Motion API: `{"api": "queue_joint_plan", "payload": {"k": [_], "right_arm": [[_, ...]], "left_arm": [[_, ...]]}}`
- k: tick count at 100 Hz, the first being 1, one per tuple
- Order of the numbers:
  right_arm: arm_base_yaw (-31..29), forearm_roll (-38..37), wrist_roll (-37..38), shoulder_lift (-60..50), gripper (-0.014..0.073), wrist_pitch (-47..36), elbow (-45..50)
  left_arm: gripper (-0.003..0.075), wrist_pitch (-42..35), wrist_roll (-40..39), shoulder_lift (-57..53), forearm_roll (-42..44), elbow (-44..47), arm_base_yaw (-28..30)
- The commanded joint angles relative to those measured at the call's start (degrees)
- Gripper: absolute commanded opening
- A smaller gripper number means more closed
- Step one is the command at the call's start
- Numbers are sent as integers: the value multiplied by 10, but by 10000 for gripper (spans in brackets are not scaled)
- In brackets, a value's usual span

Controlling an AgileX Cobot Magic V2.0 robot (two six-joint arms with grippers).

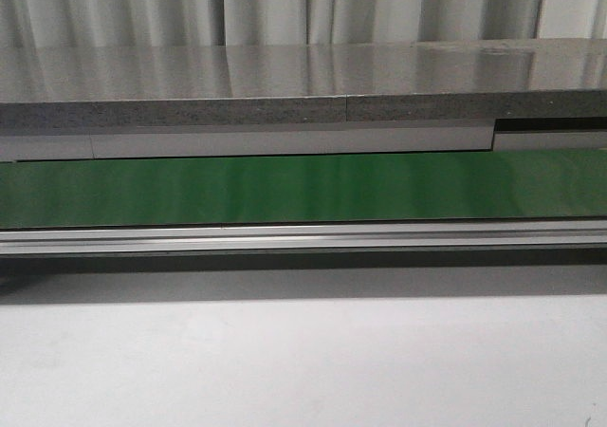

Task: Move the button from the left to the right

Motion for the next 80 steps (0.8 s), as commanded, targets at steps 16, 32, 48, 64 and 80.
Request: {"api": "queue_joint_plan", "payload": {"k": [16, 32, 48, 64, 80], "right_arm": [[1, -5, 36, -14, -68, -72, 23], [1, -5, 36, -14, -68, -81, 23], [1, -5, 36, -14, -68, -79, 23], [1, -5, 36, -14, -68, -79, 23], [1, -5, 36, -14, -68, -79, 23]], "left_arm": [[-20, -49, -1, 4, -5, -15, -4], [-20, -49, -1, 4, -5, -15, -4], [-20, -49, -1, 4, -5, -15, -4], [-20, -49, -1, 4, -5, -15, -4], [-20, -49, -1, 4, -5, -15, -4]]}}
